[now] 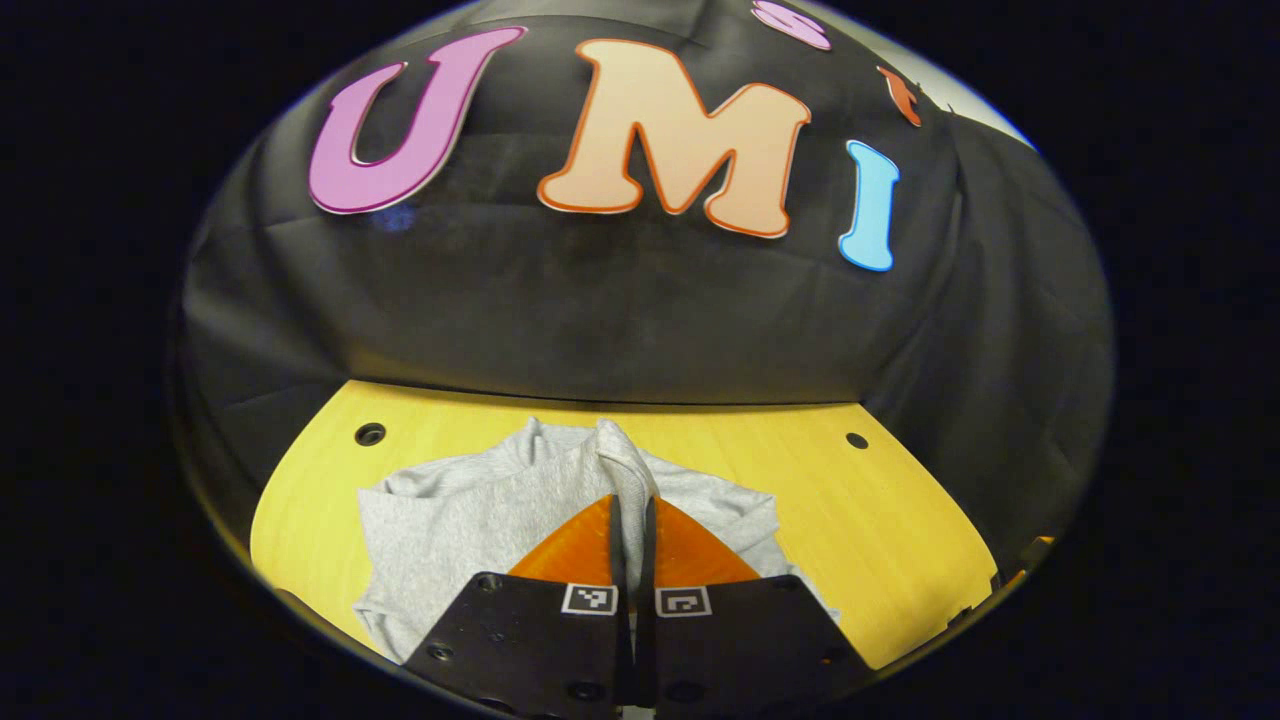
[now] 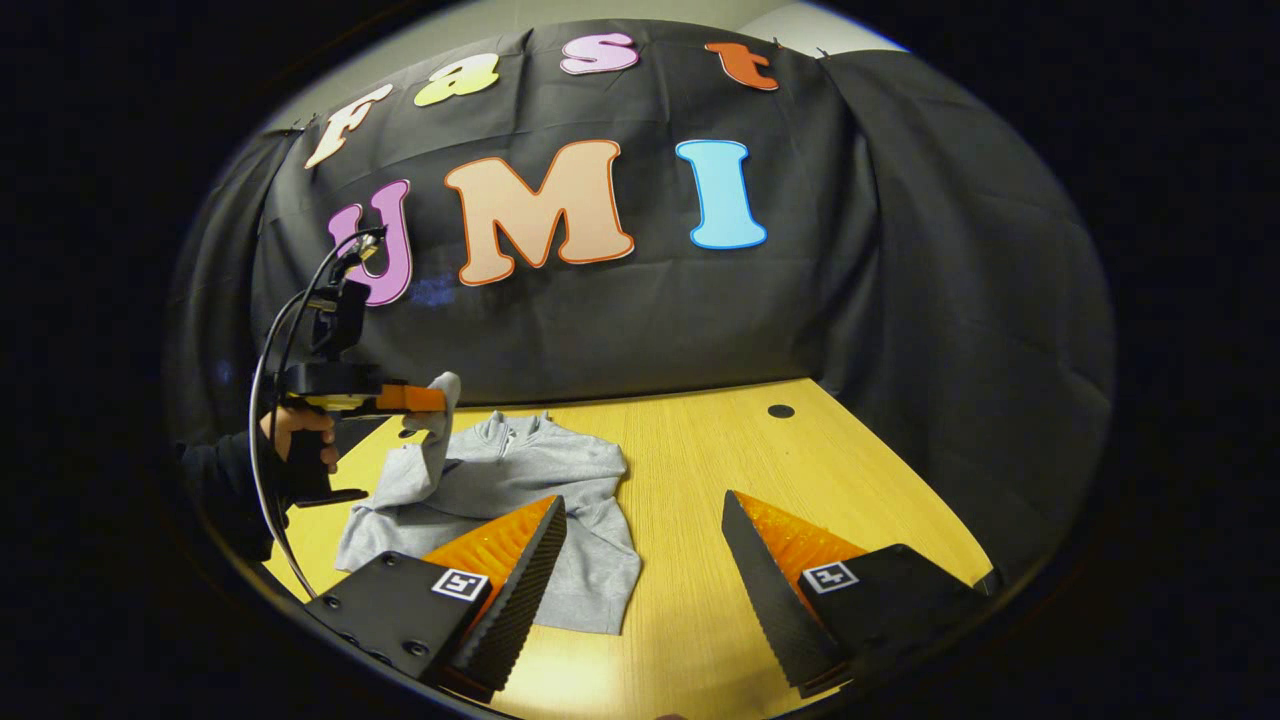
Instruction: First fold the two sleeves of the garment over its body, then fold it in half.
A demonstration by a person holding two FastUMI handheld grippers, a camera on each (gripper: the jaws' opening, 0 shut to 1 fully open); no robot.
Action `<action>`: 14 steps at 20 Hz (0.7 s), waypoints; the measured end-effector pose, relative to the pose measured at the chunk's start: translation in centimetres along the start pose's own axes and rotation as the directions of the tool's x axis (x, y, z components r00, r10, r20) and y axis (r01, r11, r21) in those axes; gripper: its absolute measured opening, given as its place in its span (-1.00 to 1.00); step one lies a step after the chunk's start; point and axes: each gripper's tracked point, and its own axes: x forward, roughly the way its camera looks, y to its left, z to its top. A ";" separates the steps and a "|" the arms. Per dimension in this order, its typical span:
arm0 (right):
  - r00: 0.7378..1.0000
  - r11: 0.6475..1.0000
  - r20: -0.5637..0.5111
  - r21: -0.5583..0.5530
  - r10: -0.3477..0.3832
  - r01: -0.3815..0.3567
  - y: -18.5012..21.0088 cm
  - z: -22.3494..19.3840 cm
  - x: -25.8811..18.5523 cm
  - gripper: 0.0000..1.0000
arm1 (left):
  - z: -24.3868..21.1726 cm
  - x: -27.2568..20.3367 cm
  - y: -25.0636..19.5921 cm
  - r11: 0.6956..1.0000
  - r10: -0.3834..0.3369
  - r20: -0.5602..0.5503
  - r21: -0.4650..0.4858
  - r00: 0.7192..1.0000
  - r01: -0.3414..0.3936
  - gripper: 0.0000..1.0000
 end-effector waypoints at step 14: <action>0.998 1.000 -0.063 -0.015 0.002 -0.003 -3.2 -2.4 -1.0 0.96 | -7.8 7.3 -6.7 0.992 -0.056 -0.168 0.102 0.984 0.074 -0.82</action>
